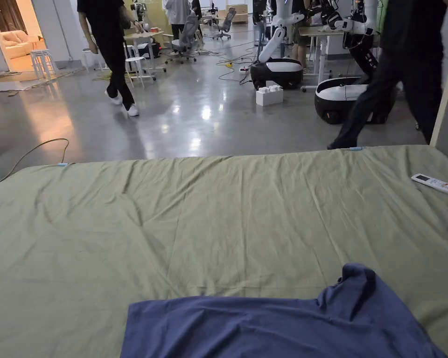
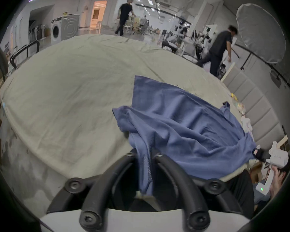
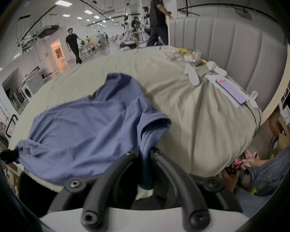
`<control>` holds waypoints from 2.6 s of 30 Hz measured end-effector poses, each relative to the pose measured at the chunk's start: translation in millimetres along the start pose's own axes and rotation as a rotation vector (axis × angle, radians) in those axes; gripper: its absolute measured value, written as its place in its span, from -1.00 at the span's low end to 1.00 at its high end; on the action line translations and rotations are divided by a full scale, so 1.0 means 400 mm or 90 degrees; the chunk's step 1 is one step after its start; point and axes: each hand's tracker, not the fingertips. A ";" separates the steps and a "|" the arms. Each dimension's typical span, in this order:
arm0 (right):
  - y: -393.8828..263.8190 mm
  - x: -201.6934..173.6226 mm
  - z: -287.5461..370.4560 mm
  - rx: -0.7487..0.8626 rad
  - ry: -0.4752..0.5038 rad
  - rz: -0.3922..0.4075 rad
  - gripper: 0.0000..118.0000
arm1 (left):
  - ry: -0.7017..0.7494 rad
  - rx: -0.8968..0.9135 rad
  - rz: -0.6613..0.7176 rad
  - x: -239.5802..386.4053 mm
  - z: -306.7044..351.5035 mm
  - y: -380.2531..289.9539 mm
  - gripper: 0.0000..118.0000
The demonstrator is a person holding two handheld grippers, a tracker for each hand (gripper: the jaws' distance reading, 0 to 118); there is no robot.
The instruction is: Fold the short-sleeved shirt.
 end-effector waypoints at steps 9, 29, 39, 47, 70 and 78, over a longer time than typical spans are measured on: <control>0.032 0.051 0.062 0.089 0.066 -0.014 0.25 | 0.033 0.131 -0.026 0.034 0.142 0.070 0.55; 0.089 -0.159 0.551 0.483 0.248 0.150 -0.75 | 0.061 0.453 -0.334 0.363 0.579 -0.008 -0.57; 0.083 -0.164 0.561 0.469 0.224 0.119 -1.00 | -0.051 0.428 -0.303 0.392 0.589 -0.025 -1.00; 0.089 -0.162 0.556 0.465 0.213 0.116 -1.00 | -0.068 0.410 -0.277 0.386 0.577 -0.010 -1.00; 0.056 -0.133 0.313 0.252 0.172 0.064 -1.00 | 0.022 -0.047 -0.067 0.111 -0.381 0.444 0.18; 0.051 -0.081 0.282 0.210 0.137 0.013 -1.00 | 0.111 -0.119 -0.111 0.110 -0.545 0.414 -0.60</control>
